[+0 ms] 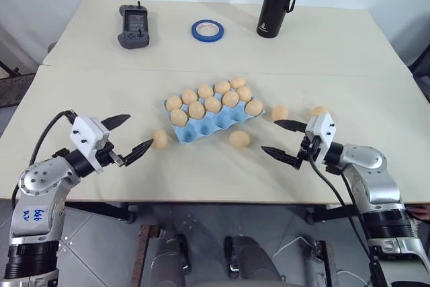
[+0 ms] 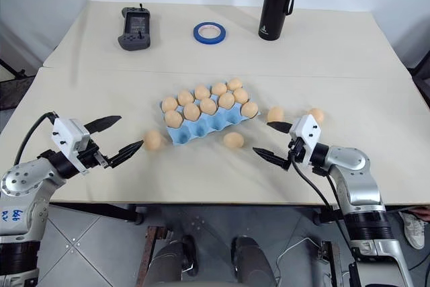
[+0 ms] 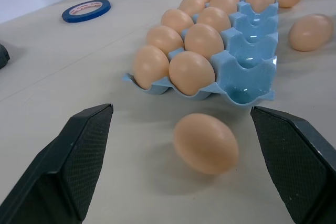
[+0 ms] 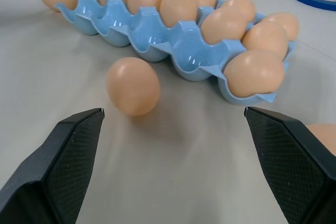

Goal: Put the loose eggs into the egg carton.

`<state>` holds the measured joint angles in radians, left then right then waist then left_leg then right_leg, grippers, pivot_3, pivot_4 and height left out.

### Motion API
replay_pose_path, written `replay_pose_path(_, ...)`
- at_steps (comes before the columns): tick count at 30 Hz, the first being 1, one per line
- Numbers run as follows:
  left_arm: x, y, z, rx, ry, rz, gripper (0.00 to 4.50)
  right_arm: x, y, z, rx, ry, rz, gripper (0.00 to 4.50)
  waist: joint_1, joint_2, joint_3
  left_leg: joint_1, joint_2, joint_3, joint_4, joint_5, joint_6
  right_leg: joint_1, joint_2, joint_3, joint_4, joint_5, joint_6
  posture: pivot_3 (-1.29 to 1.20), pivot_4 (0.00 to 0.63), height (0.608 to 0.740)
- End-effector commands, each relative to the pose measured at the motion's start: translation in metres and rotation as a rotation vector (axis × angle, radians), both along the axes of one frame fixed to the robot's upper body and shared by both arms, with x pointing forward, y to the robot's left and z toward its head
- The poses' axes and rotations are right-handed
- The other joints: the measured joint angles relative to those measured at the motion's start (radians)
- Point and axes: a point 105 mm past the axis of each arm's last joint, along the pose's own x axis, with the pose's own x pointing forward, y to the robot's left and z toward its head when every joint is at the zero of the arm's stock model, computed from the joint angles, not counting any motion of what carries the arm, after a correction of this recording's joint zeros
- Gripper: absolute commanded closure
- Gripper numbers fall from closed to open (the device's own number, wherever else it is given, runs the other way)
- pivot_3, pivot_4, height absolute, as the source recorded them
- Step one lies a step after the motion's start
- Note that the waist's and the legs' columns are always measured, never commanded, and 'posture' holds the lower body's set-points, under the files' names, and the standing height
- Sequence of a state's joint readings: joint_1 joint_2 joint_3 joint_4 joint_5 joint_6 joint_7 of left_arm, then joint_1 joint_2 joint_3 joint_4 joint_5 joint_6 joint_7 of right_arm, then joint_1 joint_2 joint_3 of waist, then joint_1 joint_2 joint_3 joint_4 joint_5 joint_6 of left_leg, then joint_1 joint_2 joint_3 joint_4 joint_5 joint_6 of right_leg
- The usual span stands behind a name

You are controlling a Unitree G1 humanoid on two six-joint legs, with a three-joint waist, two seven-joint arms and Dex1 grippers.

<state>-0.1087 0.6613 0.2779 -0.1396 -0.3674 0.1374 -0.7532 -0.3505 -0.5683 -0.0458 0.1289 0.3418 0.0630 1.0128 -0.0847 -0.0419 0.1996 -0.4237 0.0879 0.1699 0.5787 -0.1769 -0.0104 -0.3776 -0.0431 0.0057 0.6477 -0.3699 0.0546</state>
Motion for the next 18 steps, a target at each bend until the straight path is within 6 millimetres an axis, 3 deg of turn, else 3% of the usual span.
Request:
replay_pose_path(1, -0.002, -0.004, 0.006, -0.01, -0.026, -0.016, 0.02, 0.0, -0.005, 0.016, 0.031, -0.078, -0.043, 0.0, 0.0, 0.0, 0.0, 0.0, 0.0, 0.0, 0.0, 0.0, 0.0, 0.0, 0.0, 0.0, 0.0, 0.0, 0.0, 0.0, 0.15, 0.74)
replay_pose_path(5, -0.008, -0.014, 0.006, -0.047, -0.008, -0.087, 0.02, 0.002, -0.015, 0.02, 0.063, -0.095, -0.121, 0.0, 0.002, 0.0, 0.0, 0.0, 0.0, 0.0, 0.0, 0.001, -0.001, 0.0, 0.0, 0.0, 0.0, 0.0, 0.0, 0.0, 0.15, 0.74)
replay_pose_path(9, -0.013, -0.037, 0.003, -0.052, -0.004, -0.198, 0.02, 0.001, -0.049, 0.027, 0.117, -0.144, -0.328, 0.0, 0.005, 0.0, 0.0, 0.0, 0.0, 0.0, 0.0, 0.001, -0.001, 0.0, 0.0, 0.0, 0.0, 0.0, 0.0, 0.0, 0.15, 0.74)
replay_pose_path(11, -0.019, -0.063, -0.007, 0.001, 0.01, -0.323, 0.02, -0.005, -0.079, 0.024, 0.137, -0.178, -0.498, 0.0, 0.01, 0.0, 0.0, 0.0, 0.0, -0.001, 0.001, 0.001, -0.002, 0.001, 0.0, 0.0, 0.0, 0.0, 0.0, 0.0, 0.15, 0.74)
replay_pose_path(13, -0.024, -0.081, -0.014, 0.023, 0.017, -0.411, 0.02, -0.012, -0.095, 0.016, 0.146, -0.183, -0.593, 0.0, 0.019, 0.0, 0.0, 0.0, -0.001, -0.001, 0.002, 0.001, -0.002, 0.001, 0.0, 0.0, 0.0, 0.0, 0.0, 0.0, 0.15, 0.74)
replay_pose_path(18, -0.021, -0.108, -0.019, -0.005, 0.019, -0.519, 0.02, -0.02, -0.116, -0.003, 0.169, -0.187, -0.776, 0.0, 0.013, 0.0, 0.0, 0.001, -0.001, 0.0, 0.004, 0.001, -0.002, 0.002, 0.0, 0.001, 0.002, 0.001, 0.001, 0.0, 0.15, 0.74)
